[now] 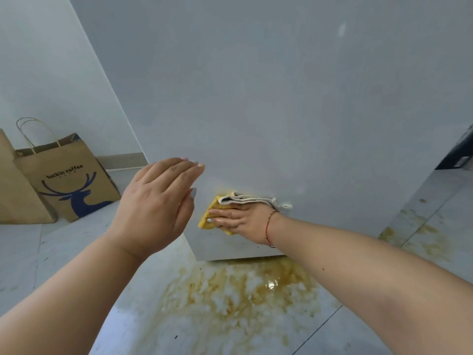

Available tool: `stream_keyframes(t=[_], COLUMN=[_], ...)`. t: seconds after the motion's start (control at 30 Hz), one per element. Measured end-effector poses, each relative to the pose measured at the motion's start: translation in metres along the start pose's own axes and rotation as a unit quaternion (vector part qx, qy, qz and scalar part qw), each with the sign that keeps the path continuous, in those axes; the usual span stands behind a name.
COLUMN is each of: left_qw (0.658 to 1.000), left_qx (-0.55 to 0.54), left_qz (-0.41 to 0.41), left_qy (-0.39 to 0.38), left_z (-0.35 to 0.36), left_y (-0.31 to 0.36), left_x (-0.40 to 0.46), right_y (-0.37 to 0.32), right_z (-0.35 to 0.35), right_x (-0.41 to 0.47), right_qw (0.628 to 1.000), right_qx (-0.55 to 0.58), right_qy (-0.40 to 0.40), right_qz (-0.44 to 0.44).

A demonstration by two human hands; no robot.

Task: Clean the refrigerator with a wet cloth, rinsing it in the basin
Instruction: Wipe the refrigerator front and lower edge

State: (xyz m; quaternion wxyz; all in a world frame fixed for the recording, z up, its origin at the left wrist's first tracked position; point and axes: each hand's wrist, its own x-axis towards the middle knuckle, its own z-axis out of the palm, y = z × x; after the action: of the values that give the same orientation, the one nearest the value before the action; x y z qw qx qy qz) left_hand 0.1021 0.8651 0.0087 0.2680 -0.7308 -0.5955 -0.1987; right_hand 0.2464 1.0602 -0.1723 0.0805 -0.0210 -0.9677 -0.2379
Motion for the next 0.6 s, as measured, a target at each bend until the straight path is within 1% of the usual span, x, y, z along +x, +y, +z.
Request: stream_keyframes(t=[0.03,0.1,0.13,0.2,0.3,0.33,0.37,0.4,0.47,0.57,0.6], left_qw=[1.0,1.0,1.0,0.999,0.996,0.996,0.995,0.995,0.994,0.99,0.987], left_qx=[-0.004,-0.014,-0.02,-0.032,-0.047,-0.051,-0.055,-0.059,-0.072,-0.107,-0.117], left_qz=[0.003,0.014,0.021,0.041,0.07,0.075,0.077,0.077,0.074,0.063,0.056], left_qy=[-0.004,-0.007,-0.006,-0.006,-0.01,-0.014,-0.019,-0.025,-0.036,-0.072,-0.092], left_z=[0.004,0.012,0.017,0.026,0.041,0.046,0.049,0.052,0.056,0.059,0.061], left_y=[0.006,0.017,0.024,0.037,0.057,0.064,0.069,0.075,0.084,0.092,0.093], left_x=[0.003,0.009,0.014,0.023,0.038,0.044,0.049,0.054,0.06,0.056,0.05], right_y=[0.009,0.026,0.036,0.051,0.068,0.075,0.08,0.084,0.081,0.05,0.036], right_z=[-0.009,-0.017,-0.025,-0.035,-0.045,-0.044,-0.046,-0.043,-0.039,-0.035,-0.034], right_x=[-0.016,-0.049,-0.065,-0.096,-0.144,-0.16,-0.173,-0.187,-0.21,-0.224,-0.222], right_qw=[0.998,0.994,0.991,0.989,0.984,0.986,0.989,0.992,0.993,0.981,0.964], right_qx=[0.007,-0.07,-0.102,-0.1,-0.096,-0.093,-0.098,-0.103,-0.1,-0.018,0.032], right_qy=[-0.066,-0.072,-0.062,-0.082,-0.143,-0.128,-0.107,-0.068,-0.001,0.024,0.026], right_qz=[-0.002,-0.04,-0.054,-0.07,-0.055,-0.051,-0.036,-0.012,0.058,0.193,0.262])
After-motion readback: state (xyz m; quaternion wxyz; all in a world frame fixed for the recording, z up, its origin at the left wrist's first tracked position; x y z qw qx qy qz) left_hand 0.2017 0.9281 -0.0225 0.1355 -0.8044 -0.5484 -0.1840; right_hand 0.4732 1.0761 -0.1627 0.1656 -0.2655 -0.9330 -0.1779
